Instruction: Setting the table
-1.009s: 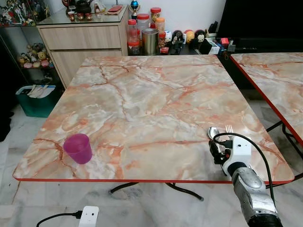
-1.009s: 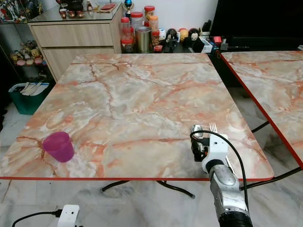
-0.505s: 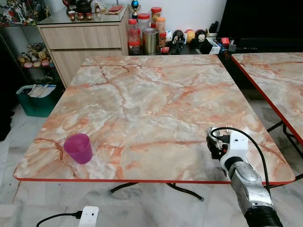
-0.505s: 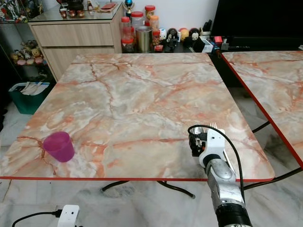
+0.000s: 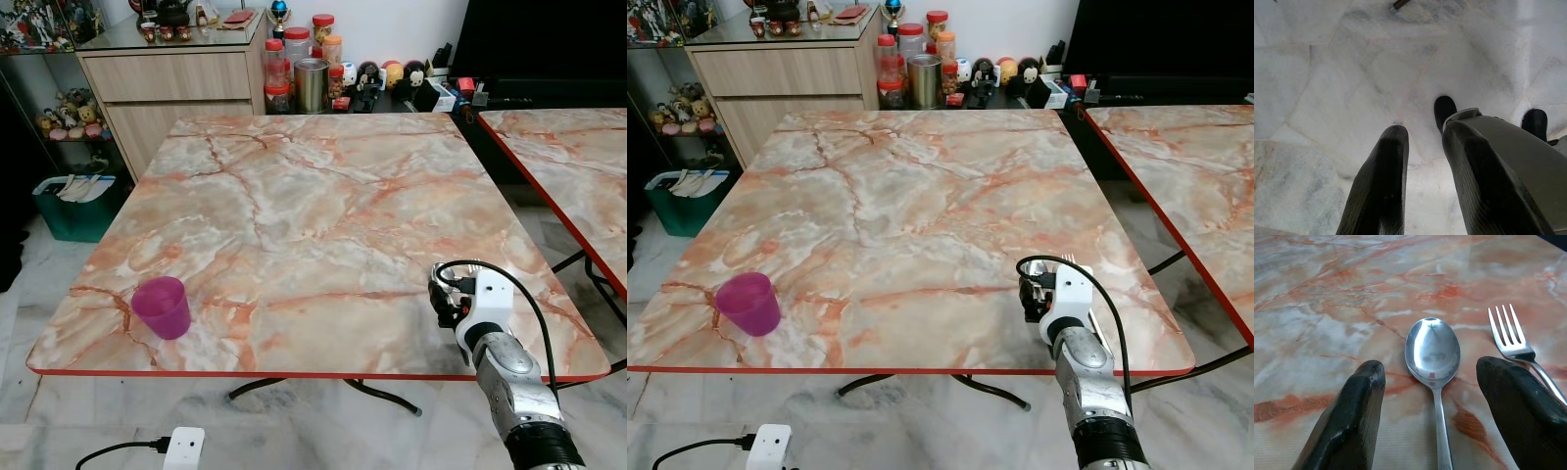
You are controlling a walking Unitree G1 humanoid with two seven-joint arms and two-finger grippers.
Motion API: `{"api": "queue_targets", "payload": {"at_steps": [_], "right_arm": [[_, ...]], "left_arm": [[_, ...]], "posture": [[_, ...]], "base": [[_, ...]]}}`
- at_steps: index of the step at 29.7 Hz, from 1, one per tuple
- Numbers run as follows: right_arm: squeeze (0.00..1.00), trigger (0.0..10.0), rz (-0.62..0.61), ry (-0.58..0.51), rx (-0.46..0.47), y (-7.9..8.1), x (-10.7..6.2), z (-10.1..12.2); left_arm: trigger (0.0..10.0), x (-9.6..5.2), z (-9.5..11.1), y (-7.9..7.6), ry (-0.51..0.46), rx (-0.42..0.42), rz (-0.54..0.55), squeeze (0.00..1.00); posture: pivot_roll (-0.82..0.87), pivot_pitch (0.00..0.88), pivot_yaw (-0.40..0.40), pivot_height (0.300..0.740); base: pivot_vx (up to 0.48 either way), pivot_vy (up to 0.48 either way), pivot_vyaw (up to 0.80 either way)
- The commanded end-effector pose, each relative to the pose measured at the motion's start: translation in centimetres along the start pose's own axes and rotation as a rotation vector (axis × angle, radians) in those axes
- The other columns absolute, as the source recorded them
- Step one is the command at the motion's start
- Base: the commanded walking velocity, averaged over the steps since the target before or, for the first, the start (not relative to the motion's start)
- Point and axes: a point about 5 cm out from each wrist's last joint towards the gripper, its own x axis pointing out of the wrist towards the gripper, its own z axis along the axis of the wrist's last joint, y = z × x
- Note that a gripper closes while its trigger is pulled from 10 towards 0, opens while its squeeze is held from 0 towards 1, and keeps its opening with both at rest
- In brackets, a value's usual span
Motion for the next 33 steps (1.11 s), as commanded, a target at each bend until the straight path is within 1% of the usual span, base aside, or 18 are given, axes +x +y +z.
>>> {"api": "queue_targets", "payload": {"at_steps": [1, 9, 16, 17, 18, 19, 33], "right_arm": [[0.0, 10.0, -0.005, 0.021, 0.029, 0.1, 0.1, -0.3], [0.0, 10.0, -0.006, 0.063, 0.057, 0.3, 0.3, -1.2], [0.0, 10.0, -0.004, 0.072, 0.068, 0.4, 0.4, -1.5], [0.0, 4.9, -0.002, 0.072, 0.069, 0.5, 0.4, -1.5], [0.0, 0.2, 0.0, 0.071, 0.073, 0.5, 0.5, -1.5], [0.0, 0.0, 0.002, 0.071, 0.073, 0.5, 0.5, -1.5], [0.0, 0.0, 0.006, 0.074, 0.071, 0.4, 0.5, -1.6]], "left_arm": [[10.0, -0.1, -0.4, 0.0, 0.019, 0.004, -0.003, 0.0], [10.0, 0.0, -0.4, 0.0, 0.021, 0.01, -0.005, 0.0], [10.0, -0.1, -0.5, 0.0, 0.026, 0.013, -0.008, 0.0], [10.0, -0.1, -0.5, 0.0, 0.027, 0.014, -0.009, 0.0], [10.0, -0.1, -0.5, 0.0, 0.029, 0.014, -0.01, 0.0], [10.0, -0.1, -0.5, 0.0, 0.03, 0.015, -0.011, 0.0], [10.0, -0.1, -0.7, -0.1, 0.047, 0.017, -0.028, 0.0]], "posture": [[0.02, 0.0, 0.007, 0.736], [0.02, 0.0, 0.006, 0.736], [0.03, 0.0, 0.007, 0.736], [0.03, 0.0, 0.007, 0.736], [0.03, 0.0, 0.007, 0.736], [0.02, 0.0, 0.007, 0.736], [0.02, 0.001, 0.007, 0.736]], "base": [[0.0, 0.0, 0.0], [0.0, 0.0, 0.0], [0.0, 0.0, 0.0], [0.0, 0.0, 0.0], [0.0, 0.0, 0.0], [0.0, 0.0, 0.0], [0.0, 0.0, 0.0]]}}
